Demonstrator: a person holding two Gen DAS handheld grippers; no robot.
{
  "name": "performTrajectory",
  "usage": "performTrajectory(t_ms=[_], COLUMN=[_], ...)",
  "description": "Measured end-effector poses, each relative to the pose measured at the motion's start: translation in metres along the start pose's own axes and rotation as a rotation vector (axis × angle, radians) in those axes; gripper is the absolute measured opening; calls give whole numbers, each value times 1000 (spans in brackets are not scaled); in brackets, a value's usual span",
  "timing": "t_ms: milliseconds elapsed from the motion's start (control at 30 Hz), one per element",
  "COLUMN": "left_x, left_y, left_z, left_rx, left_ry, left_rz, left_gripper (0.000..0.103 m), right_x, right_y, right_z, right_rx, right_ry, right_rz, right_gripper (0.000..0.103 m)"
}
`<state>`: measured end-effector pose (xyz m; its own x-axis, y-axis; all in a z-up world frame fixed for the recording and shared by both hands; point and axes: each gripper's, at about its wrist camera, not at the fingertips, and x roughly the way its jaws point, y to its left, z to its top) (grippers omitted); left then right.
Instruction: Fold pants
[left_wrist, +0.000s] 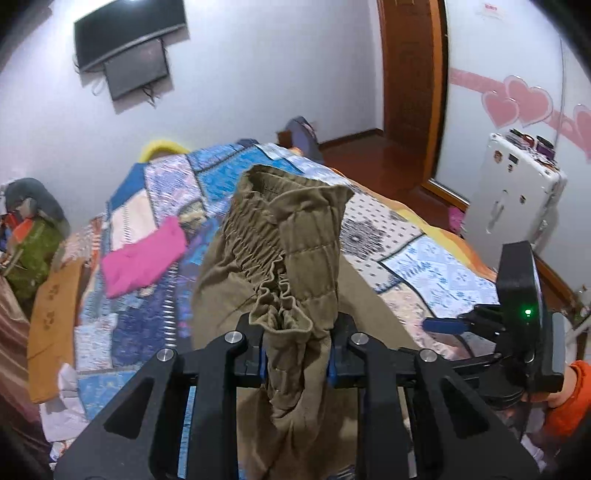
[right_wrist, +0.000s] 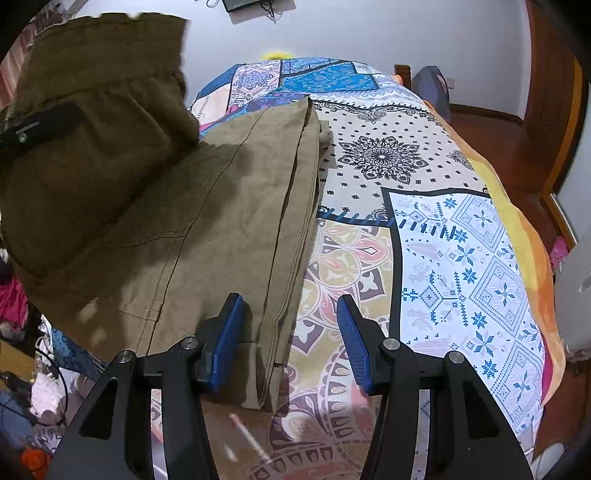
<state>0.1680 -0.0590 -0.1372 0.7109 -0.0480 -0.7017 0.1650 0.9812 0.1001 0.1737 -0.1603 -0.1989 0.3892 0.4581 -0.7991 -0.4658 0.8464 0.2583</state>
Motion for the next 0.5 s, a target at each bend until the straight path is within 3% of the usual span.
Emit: performTrajectory(t_ms=[267,500], left_x=[38,55], left_y=[-26,-39], left_z=[-11,-25], left_rx=[18,50], left_ry=[114,176], left_rz=[-77,-96], left_gripper=[23,26], right_x=[0,-11], right_y=[-7,-10], right_z=[-2,-2], right_rx=[32,18], right_ry=[-6,-17], right_rz=[26,-26], right_gripper=[50,50])
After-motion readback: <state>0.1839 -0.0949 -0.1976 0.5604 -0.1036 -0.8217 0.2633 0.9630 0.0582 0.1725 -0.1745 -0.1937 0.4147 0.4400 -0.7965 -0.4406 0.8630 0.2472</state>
